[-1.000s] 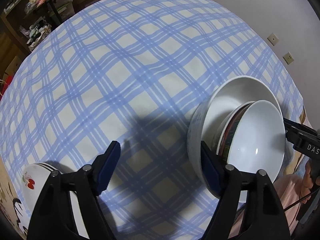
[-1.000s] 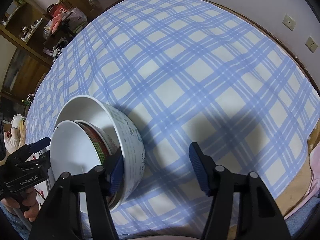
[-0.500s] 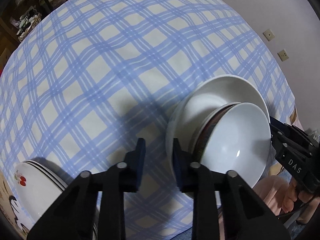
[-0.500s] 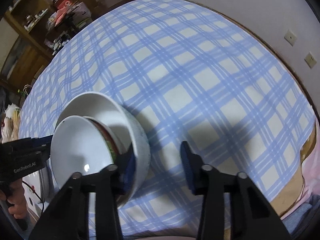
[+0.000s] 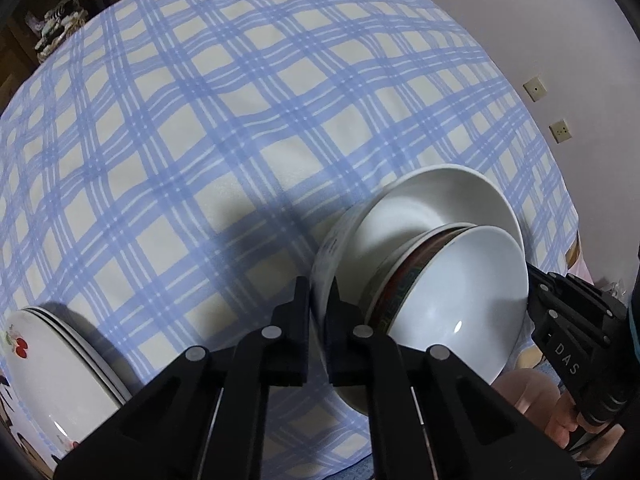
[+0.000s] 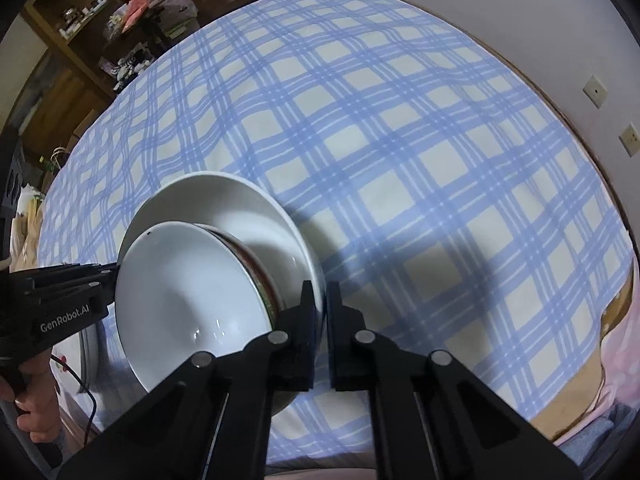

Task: Organize plates and bowls
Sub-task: 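Lift the bowl stack with both tools and carry it onto the cherry plates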

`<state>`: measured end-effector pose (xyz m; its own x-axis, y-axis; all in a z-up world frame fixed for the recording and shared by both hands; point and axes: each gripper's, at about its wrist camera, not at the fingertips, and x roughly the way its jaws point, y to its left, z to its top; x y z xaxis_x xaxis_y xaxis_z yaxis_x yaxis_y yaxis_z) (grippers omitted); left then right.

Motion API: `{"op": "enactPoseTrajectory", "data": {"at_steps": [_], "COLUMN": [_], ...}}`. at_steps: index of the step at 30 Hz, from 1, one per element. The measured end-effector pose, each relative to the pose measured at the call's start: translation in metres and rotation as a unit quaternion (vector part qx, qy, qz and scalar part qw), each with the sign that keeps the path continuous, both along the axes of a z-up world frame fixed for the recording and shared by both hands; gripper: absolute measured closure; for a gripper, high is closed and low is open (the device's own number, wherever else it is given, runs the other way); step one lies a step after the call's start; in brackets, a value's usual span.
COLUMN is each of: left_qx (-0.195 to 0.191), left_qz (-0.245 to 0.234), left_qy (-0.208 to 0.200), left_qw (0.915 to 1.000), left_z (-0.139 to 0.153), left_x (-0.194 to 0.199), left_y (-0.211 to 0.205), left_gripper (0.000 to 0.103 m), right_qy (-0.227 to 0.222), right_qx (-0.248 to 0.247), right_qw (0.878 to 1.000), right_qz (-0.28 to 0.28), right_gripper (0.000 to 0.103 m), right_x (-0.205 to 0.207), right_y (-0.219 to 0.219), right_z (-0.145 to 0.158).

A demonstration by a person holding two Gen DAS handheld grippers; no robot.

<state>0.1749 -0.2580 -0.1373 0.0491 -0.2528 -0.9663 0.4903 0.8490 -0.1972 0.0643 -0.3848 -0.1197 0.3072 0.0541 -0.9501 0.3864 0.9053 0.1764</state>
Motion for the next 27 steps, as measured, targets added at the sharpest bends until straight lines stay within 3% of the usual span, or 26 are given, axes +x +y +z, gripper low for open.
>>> {"op": "enactPoseTrajectory", "data": {"at_steps": [8,27], "left_qx": [0.003,-0.011], "left_qz": [0.002,0.044], "left_qy": [-0.014,0.0], "left_qw": [0.9999,0.999], "left_z": [0.008,0.025], "left_x": [-0.007,-0.004], "left_y": [0.005,0.044], "left_gripper": [0.098,0.096], "right_qy": [-0.02,-0.043], "right_qx": [-0.01,0.01], "right_qw": [1.0,0.999], "right_qz": [0.002,0.012], "right_gripper": [0.097,0.096], "right_x": [-0.007,-0.009], "right_y": [0.003,0.02], "right_z": [0.008,0.023]}}
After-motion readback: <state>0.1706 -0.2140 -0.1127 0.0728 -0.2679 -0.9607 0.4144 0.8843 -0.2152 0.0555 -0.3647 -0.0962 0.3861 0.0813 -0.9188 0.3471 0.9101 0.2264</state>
